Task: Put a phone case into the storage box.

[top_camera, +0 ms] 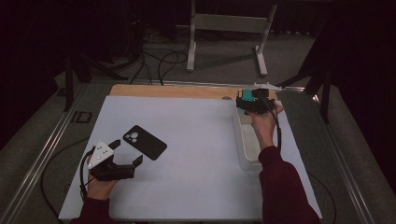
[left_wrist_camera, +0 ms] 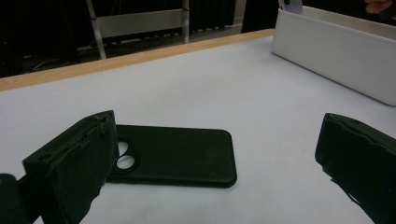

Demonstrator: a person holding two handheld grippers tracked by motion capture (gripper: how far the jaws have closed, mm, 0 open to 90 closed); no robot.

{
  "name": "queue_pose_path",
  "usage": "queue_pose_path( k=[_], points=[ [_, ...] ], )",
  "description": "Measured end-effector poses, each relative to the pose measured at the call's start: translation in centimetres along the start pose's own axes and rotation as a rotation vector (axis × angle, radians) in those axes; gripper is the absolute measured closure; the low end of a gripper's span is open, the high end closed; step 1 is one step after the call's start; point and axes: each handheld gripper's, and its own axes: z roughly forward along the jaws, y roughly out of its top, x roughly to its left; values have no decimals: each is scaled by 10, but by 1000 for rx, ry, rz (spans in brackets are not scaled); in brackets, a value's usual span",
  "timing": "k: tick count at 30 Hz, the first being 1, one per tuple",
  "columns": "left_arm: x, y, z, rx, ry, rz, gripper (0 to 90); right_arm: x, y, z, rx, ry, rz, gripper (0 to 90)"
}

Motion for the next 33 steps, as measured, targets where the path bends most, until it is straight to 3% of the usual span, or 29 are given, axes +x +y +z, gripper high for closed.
queue_pose_path(
  k=[15, 22, 28, 33],
  points=[
    [0, 0, 2, 9, -3, 3, 0, 29, -23, -42, -22, 203, -108, 78],
    [1, 0, 4, 12, -4, -1, 0, 40, -31, -67, -62, 256, -168, 79],
    [1, -1, 5, 15, -5, -4, 0, 39, -42, -84, -91, 282, -154, 79],
    [1, -1, 6, 21, -6, -1, 0, 33, -59, -97, -128, 311, -89, 79]
  ],
)
